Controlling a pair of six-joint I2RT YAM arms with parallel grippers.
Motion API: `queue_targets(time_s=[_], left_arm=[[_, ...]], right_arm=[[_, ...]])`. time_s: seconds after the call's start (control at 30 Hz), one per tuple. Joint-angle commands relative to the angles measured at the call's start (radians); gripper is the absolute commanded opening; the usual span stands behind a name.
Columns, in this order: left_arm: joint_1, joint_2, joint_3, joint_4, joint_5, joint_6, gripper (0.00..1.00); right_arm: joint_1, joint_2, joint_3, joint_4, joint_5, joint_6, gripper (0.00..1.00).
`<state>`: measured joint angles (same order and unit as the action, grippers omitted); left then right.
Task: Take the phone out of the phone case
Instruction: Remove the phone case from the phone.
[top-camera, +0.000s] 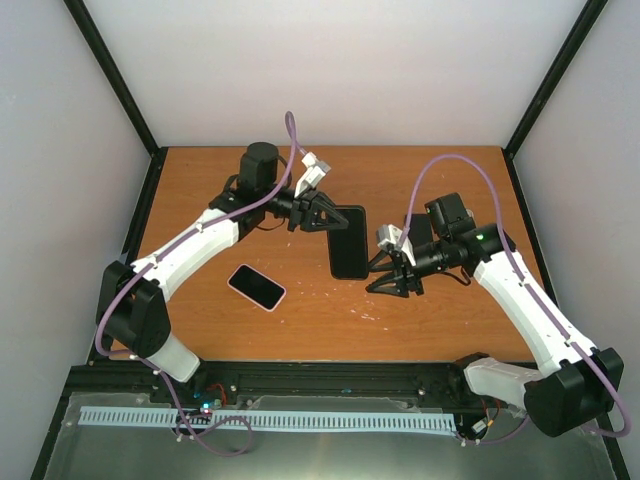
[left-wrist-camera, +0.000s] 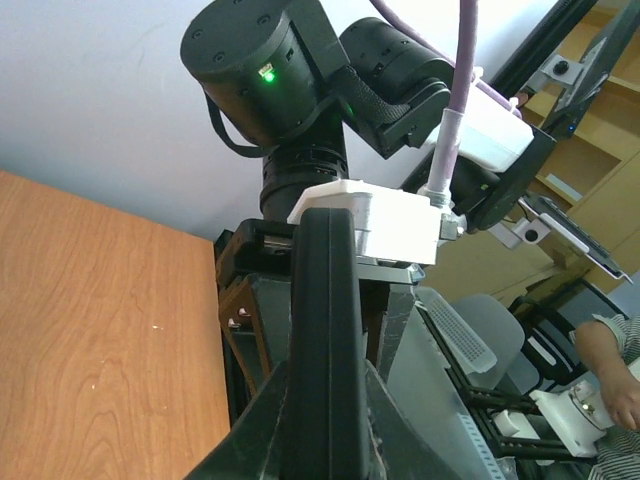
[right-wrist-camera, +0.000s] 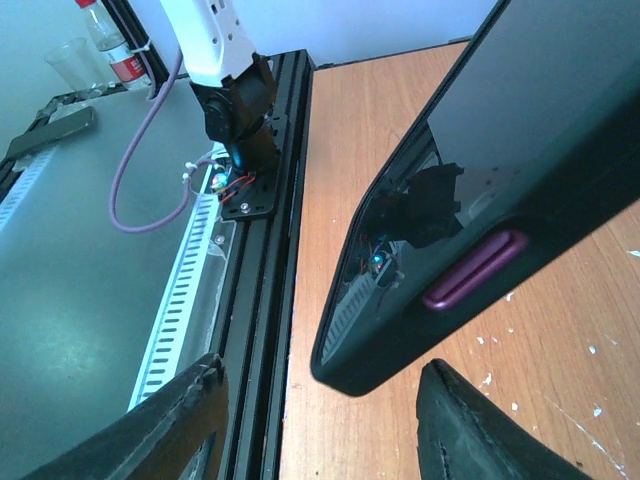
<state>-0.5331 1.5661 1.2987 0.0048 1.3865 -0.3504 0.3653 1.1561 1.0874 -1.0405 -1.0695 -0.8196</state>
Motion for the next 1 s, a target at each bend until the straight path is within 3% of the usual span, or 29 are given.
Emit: queue_targets(time_s=[0.0, 0.57, 0.97], left_arm=[[-0.015, -0.030, 0.038, 0.045, 0.056, -0.016, 0.00], [-0.033, -0.002, 0.077, -0.053, 0.116, 0.039, 0.00], [-0.060, -0.003, 0.072, -0.045, 0.179, 0.026, 0.00]], right_arm=[[0.023, -0.010, 0.024, 0.051, -0.023, 0.042, 0.49], [0.073, -0.037, -0.021, 0.088, 0.030, 0.009, 0.23], [0.216, -0.095, -0.036, 0.134, 0.176, -0.034, 0.17]])
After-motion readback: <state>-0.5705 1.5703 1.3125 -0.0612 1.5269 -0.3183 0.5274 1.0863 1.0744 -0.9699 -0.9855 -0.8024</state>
